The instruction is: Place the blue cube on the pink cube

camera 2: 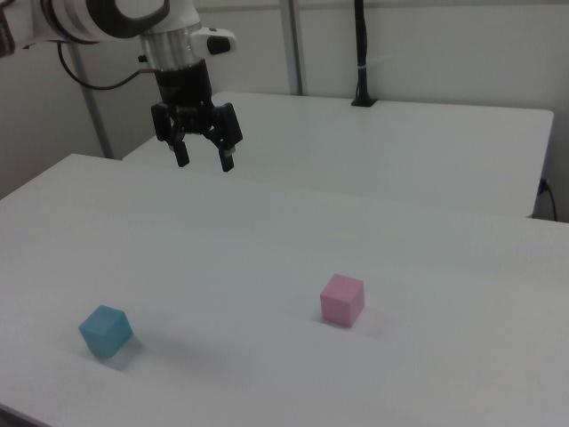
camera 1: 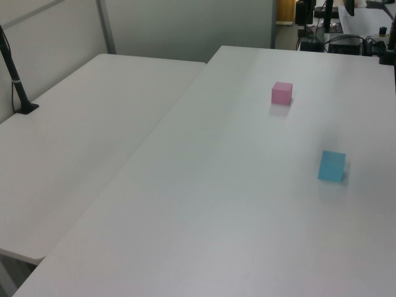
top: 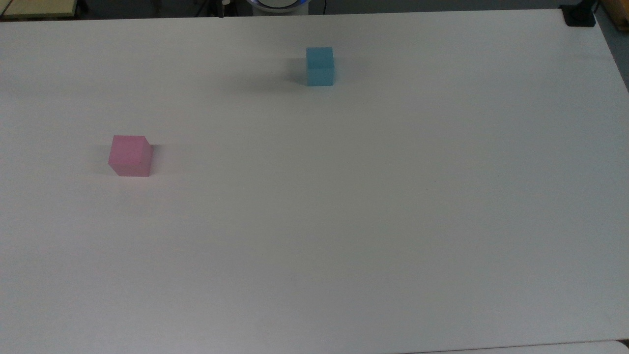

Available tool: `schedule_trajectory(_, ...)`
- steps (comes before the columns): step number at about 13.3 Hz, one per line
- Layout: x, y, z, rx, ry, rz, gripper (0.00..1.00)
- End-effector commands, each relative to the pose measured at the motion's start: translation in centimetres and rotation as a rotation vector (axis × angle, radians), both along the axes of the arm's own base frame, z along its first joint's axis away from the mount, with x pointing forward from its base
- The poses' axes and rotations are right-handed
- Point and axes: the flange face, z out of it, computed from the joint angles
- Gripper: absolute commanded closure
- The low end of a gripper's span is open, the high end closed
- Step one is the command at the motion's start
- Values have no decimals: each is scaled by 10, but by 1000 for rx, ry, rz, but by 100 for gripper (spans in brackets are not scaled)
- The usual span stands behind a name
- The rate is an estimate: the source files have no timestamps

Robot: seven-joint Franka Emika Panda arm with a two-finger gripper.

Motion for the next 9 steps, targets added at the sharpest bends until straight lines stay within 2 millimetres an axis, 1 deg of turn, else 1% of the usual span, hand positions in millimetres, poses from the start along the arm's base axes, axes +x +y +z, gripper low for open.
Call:
schedule_trajectory(1,-6,-3,4,-4,14,8,0)
schedule_trajectory(3,-5,-3,3,-4,12,5,0)
schedule_trajectory(7,-7,6,4,-4,14,11,0)
schedule_trajectory(8,-10,9,3,-4,19,14,0)
schedule_trajectory(9,-15,10,5,-4,16,17,0)
